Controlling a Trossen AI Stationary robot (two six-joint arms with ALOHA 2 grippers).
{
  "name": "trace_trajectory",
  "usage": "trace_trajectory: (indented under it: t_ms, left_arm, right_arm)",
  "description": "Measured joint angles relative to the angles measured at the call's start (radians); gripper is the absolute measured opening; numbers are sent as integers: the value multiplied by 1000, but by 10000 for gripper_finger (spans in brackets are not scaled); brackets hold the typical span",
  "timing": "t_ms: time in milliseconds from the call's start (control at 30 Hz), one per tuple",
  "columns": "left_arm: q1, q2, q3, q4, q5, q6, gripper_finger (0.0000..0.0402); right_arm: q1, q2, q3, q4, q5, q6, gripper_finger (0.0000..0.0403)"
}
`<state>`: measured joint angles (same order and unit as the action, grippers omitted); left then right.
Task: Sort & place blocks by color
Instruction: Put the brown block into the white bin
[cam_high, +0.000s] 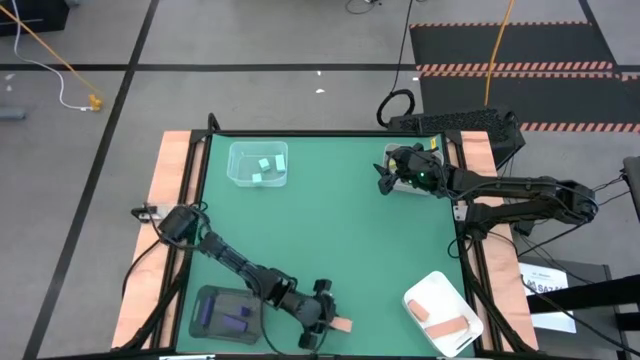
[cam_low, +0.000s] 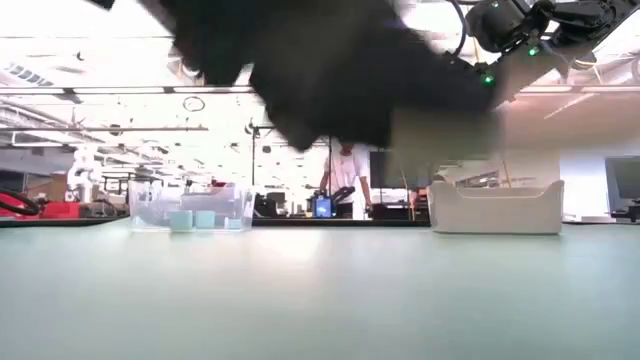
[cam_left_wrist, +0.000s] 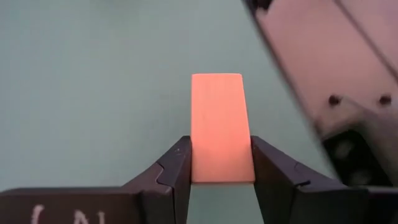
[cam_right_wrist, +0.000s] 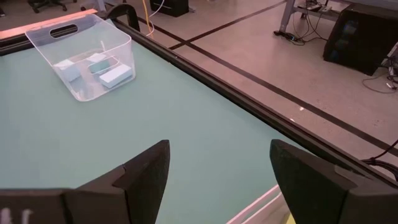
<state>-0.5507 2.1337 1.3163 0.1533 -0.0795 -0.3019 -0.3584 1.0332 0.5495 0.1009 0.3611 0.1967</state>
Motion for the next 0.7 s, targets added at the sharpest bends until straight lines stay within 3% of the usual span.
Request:
trace_trajectory:
  t_ms: [200,400,700]
  left_arm:
    - [70,-160,0,-102,-16,47,130]
    - [172,-345,2,-219,-144,135,130]
    - [316,-510,2,-247,-270,-16,130]
  right_arm:
    - [0,0,0,0,0,0,270]
    - [0,0,0,0,0,0,270]
    - [0,0,0,2,0,-1,270]
